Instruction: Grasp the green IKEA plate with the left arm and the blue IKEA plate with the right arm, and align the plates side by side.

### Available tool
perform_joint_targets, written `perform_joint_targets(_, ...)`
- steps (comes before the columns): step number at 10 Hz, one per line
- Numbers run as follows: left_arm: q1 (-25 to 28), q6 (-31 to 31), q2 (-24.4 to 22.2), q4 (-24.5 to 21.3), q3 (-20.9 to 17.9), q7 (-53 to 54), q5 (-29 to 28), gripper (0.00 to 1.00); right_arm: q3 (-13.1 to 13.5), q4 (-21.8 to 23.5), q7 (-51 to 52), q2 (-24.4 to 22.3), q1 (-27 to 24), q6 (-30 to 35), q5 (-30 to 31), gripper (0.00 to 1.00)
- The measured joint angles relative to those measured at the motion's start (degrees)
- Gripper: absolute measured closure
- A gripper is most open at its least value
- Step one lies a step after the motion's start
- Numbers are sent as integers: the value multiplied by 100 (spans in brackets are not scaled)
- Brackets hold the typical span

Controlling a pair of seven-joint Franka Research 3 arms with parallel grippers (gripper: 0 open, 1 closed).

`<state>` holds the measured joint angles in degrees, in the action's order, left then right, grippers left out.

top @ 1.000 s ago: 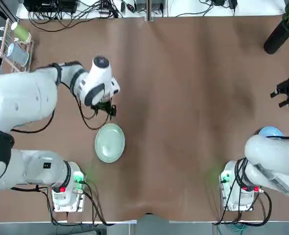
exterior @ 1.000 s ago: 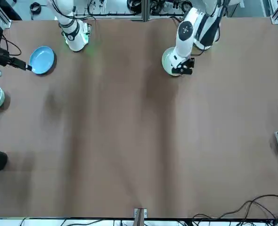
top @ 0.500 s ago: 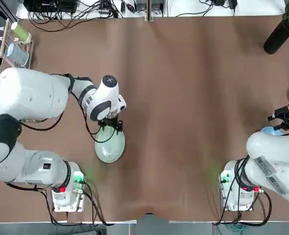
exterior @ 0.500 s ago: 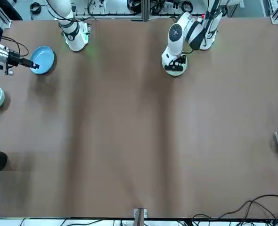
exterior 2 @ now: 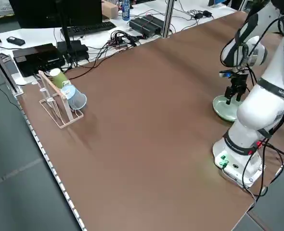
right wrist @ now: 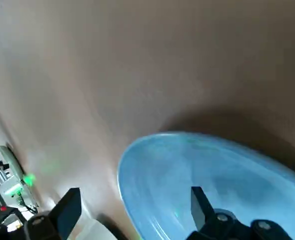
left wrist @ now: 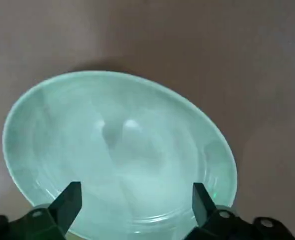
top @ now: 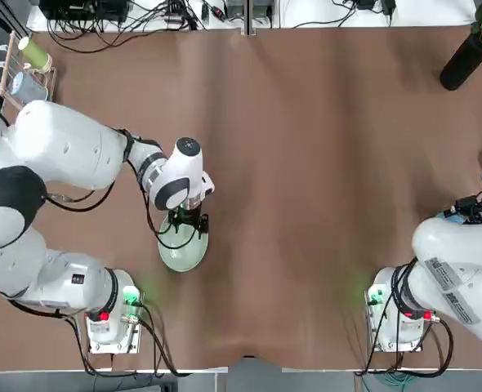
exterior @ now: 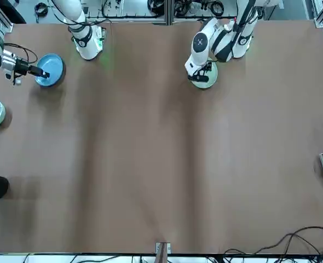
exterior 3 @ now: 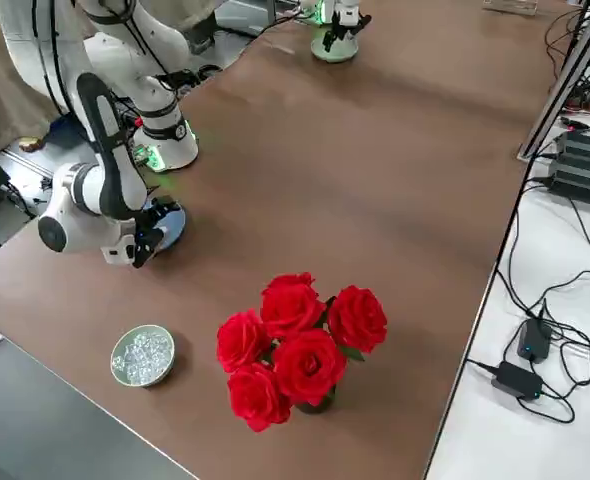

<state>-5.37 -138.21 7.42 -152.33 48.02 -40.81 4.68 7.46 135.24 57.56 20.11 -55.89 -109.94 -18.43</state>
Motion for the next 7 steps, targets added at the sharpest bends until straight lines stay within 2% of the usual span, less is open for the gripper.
perform_joint_targets(2, 1, -133, 88, 1, -1, 0, 0, 2, -8, -5, 117, 115, -27, -23, -99, 3)
perform_joint_targets(7, 78, -301, 395, 57, -27, 0, -180, 2, -104, -1, 417, 220, -26, 90, -814, 4)
